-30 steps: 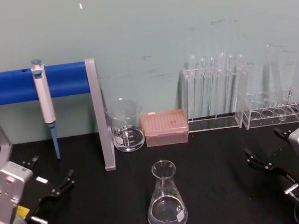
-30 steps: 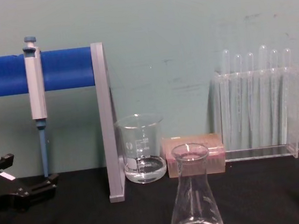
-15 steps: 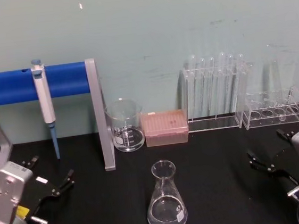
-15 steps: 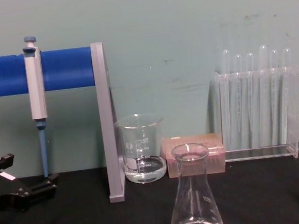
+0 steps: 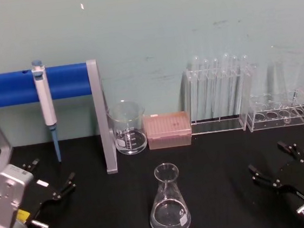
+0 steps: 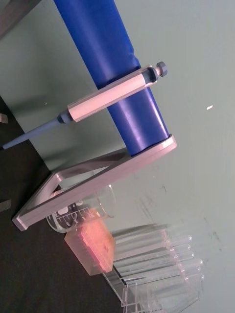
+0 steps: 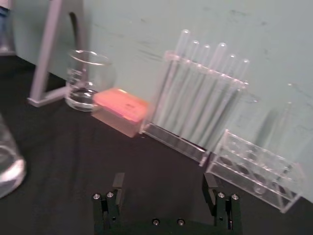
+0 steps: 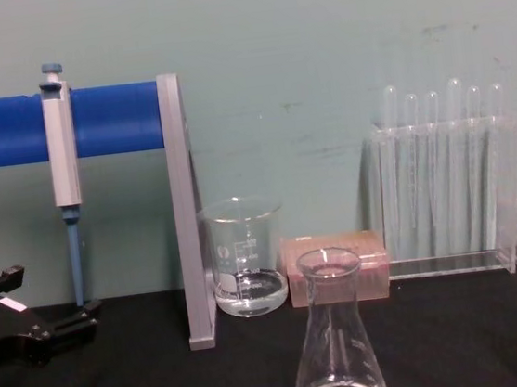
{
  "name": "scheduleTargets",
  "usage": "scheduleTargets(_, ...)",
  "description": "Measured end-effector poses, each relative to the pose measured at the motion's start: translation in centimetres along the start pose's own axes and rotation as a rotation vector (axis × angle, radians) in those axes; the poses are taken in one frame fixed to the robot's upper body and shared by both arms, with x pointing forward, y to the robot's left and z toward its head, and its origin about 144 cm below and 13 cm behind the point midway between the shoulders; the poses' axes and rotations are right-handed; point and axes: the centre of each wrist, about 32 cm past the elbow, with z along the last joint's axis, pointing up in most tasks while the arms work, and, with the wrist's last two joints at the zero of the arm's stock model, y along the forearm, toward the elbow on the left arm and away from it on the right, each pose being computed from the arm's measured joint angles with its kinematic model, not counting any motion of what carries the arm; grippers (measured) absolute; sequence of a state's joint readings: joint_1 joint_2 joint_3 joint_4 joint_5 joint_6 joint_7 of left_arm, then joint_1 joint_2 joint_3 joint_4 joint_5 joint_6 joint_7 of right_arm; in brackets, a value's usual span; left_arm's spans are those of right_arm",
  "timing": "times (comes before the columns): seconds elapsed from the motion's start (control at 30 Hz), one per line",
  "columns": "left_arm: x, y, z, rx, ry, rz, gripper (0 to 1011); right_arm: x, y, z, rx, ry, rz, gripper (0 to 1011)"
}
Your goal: Grasp the erlenmeyer flask with one hand, shake it three times, then place it back.
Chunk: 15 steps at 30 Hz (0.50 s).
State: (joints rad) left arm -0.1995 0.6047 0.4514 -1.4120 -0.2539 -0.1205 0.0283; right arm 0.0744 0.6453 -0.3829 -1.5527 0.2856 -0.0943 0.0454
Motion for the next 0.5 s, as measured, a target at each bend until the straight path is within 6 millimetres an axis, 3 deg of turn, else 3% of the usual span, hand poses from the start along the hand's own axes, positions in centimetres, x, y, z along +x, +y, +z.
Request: scheduleTargets(0.5, 0.0, 0.0, 0.0, 0.0, 0.0, 0.0, 1001, -0.31, -1.19, 1.14, 0.063, 0.051, 0.186, 1003)
